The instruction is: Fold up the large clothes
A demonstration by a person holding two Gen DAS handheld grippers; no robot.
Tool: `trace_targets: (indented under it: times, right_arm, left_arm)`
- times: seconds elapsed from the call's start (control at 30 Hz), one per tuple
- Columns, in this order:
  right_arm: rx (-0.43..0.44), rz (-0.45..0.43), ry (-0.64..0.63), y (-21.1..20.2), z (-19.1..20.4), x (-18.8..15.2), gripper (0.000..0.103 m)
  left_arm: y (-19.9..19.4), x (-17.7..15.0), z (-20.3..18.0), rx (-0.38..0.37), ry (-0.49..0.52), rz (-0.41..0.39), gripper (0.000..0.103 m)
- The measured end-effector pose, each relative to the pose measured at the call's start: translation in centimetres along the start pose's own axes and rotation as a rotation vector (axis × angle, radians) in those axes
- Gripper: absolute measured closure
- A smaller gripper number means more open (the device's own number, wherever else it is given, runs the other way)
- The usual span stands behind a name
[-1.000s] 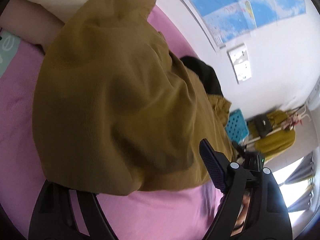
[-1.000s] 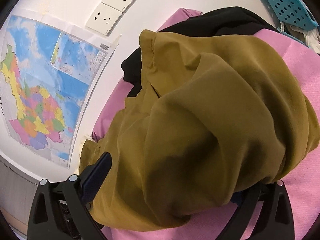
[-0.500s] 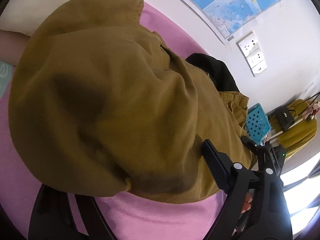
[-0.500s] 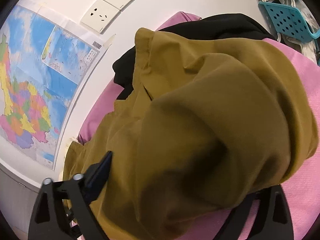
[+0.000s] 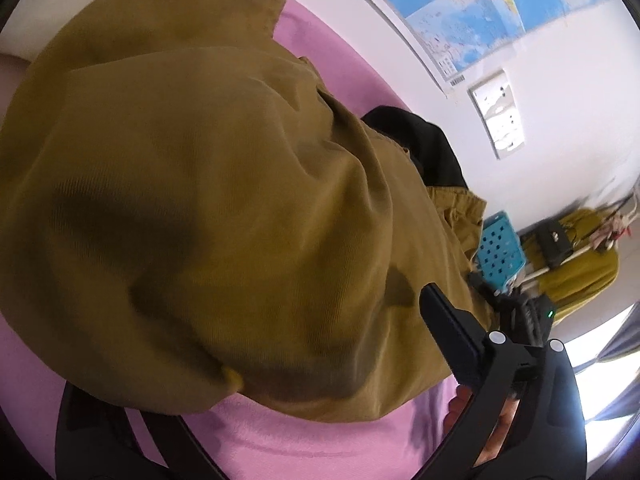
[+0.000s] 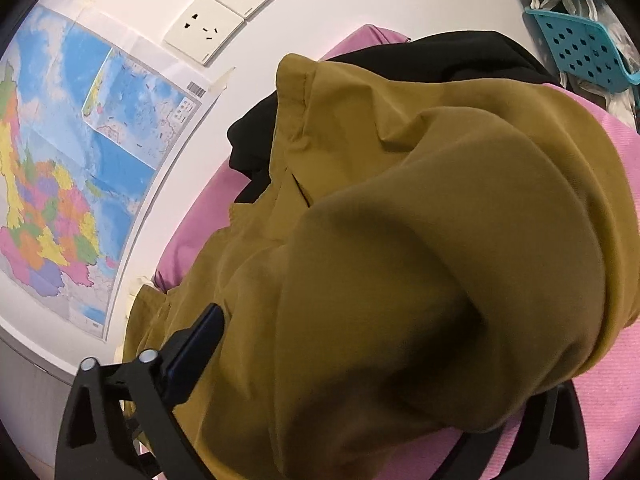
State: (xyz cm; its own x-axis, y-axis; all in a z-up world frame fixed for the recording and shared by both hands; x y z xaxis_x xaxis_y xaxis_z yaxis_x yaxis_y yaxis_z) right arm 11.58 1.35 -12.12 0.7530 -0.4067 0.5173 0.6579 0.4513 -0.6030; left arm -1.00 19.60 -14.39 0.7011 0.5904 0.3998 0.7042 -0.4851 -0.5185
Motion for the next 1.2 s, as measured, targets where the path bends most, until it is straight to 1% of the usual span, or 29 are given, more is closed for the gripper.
trace_targets:
  times: [0.03, 0.07, 0.1, 0.17, 0.2, 0.23, 0.27, 0.3, 0.33, 0.37, 0.4, 0.43, 0.47, 0.5, 0.53, 0.57, 0.6, 0.63, 0.67, 0.7, 0.73, 0.77, 0.83, 0.9, 0.97, 1.07, 1.2]
  right_arm:
    - [0.000, -0.001, -0.014, -0.1, -0.1, 0.0, 0.035]
    - [0.027, 0.016, -0.016, 0.0, -0.1, -0.1, 0.050]
    - [0.056, 0.031, -0.007, 0.1, -0.2, -0.1, 0.053]
    - [0.087, 0.035, 0.001, -0.1, -0.2, 0.0, 0.056]
    - [0.102, 0.029, -0.006, -0.2, -0.1, 0.0, 0.056]
    - [0.113, 0.037, -0.002, 0.0, -0.1, 0.0, 0.052]
    - [0.125, 0.046, 0.009, 0.1, -0.3, 0.1, 0.049]
    - [0.151, 0.061, 0.032, 0.3, -0.5, 0.2, 0.047]
    - [0.168, 0.071, 0.051, 0.5, -0.6, 0.4, 0.045]
    - [0.175, 0.073, 0.060, 0.5, -0.6, 0.6, 0.041]
    - [0.179, 0.075, 0.071, 0.6, -0.4, 0.7, 0.039]
    - [0.185, 0.078, 0.061, 0.7, 0.0, 0.7, 0.031]
    - [0.184, 0.081, 0.042, 0.7, 0.3, 0.7, 0.028]
    - [0.166, 0.083, 0.020, 0.9, 0.6, 0.6, 0.030]
    - [0.143, 0.081, 0.001, 1.0, 0.5, 0.6, 0.043]
    - [0.135, 0.084, -0.011, 1.2, 0.5, 0.6, 0.055]
    - [0.162, 0.094, -0.008, 1.2, 0.4, 0.6, 0.057]
    - [0.186, 0.104, 0.000, 1.2, 0.4, 0.5, 0.065]
    - [0.203, 0.112, -0.012, 1.0, 0.7, 0.4, 0.069]
    - [0.208, 0.110, -0.024, 0.8, 1.0, 0.4, 0.071]
    - [0.224, 0.102, -0.045, 0.3, 1.7, 0.6, 0.073]
    - [0.233, 0.094, -0.061, -0.2, 2.2, 0.7, 0.075]
    - [0.239, 0.065, -0.125, -1.5, 3.8, 1.2, 0.076]
    - [0.265, 0.027, -0.176, -3.2, 5.5, 1.7, 0.076]
    - [0.268, -0.009, -0.242, -4.9, 7.3, 2.2, 0.077]
    - [0.289, -0.048, -0.297, -6.9, 9.4, 2.8, 0.077]
    - [0.323, -0.107, -0.362, -9.5, 12.0, 3.6, 0.078]
  left_arm:
    - [0.0, 0.2, 0.1, -0.011, -0.019, 0.003, 0.008]
    - [0.1, 0.5, 0.5, -0.008, -0.039, 0.008, 0.020]
    - [0.0, 0.6, 0.9, 0.001, -0.059, 0.011, 0.026]
    - [-0.3, 0.8, 1.7, -0.014, -0.092, 0.018, 0.046]
    - [-0.6, 0.9, 1.8, -0.020, -0.090, 0.014, 0.050]
    - [-0.8, 0.9, 1.9, -0.020, -0.091, 0.016, 0.053]
    - [-0.9, 0.9, 2.0, -0.020, -0.091, 0.020, 0.054]
    - [-0.8, 0.9, 2.1, -0.016, -0.091, 0.022, 0.053]
    - [-0.8, 0.9, 2.1, -0.016, -0.095, 0.022, 0.049]
    - [-0.4, 0.9, 2.2, -0.032, -0.112, 0.032, 0.034]
    - [-0.2, 1.0, 2.2, -0.065, -0.134, 0.036, 0.029]
    - [-0.2, 1.2, 2.1, -0.083, -0.147, 0.024, 0.024]
    - [0.0, 1.3, 2.1, -0.085, -0.156, 0.025, 0.021]
    - [0.1, 1.4, 1.9, -0.075, -0.152, 0.030, 0.021]
    - [0.3, 1.5, 1.8, -0.062, -0.141, 0.035, 0.024]
    - [0.4, 1.6, 1.8, -0.047, -0.133, 0.035, 0.036]
    - [0.5, 1.6, 1.9, -0.033, -0.123, 0.041, 0.042]
    - [0.6, 1.6, 1.9, -0.031, -0.117, 0.049, 0.048]
    - [0.2, 1.7, 1.8, -0.034, -0.105, 0.043, 0.056]
    - [-0.1, 1.8, 1.6, -0.032, -0.093, 0.037, 0.061]
    - [-0.6, 1.9, 1.1, -0.027, -0.065, 0.029, 0.068]
    - [-0.9, 2.1, 0.8, -0.020, -0.043, 0.027, 0.072]
    - [-1.6, 2.4, -0.1, -0.014, -0.001, 0.024, 0.074]
    - [-2.5, 2.9, -1.0, -0.028, 0.029, 0.015, 0.074]
    - [-3.6, 3.6, -2.1, -0.045, 0.063, -0.004, 0.075]
    - [-5.2, 4.4, -3.8, -0.058, 0.117, -0.035, 0.075]
    - [-7.2, 5.4, -5.6, -0.078, 0.166, -0.077, 0.075]
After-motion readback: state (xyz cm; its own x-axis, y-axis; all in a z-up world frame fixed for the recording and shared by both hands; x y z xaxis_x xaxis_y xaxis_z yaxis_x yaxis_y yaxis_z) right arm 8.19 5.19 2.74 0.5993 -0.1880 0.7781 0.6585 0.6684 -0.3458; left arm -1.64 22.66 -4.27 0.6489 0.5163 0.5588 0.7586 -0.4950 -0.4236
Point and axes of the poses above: each gripper's, at about its wrist camera, not at the fingertips, and y roughly the way its jaws point, z to its left, x to its top, the point moved 8 cm from there along y, roughly the way its jaws point, and after that the axes turned 3 degrees about -x, right-handed, at the moved point
